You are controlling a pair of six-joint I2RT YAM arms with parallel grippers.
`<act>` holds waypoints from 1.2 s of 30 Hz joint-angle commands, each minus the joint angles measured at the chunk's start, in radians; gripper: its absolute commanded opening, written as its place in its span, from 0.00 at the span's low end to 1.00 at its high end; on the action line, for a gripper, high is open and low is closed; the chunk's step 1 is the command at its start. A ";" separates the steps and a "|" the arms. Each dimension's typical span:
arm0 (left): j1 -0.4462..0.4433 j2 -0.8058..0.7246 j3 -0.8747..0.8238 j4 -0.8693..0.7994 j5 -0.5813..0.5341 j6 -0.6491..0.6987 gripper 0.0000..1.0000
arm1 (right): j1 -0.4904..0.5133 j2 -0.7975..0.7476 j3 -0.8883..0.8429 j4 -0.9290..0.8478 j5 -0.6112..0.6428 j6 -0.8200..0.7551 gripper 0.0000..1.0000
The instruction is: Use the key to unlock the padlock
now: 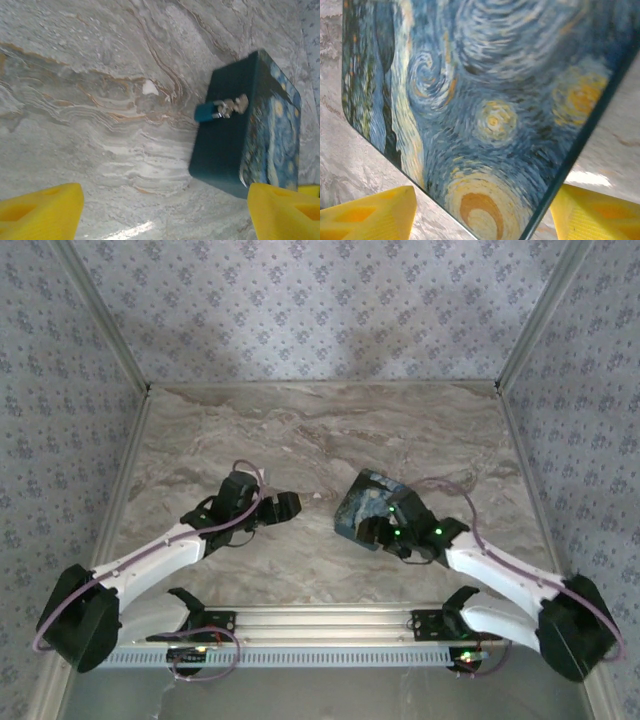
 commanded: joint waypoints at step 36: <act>0.168 0.731 0.757 -0.042 0.410 0.140 0.82 | -0.204 0.083 0.150 0.036 -0.001 -0.103 0.78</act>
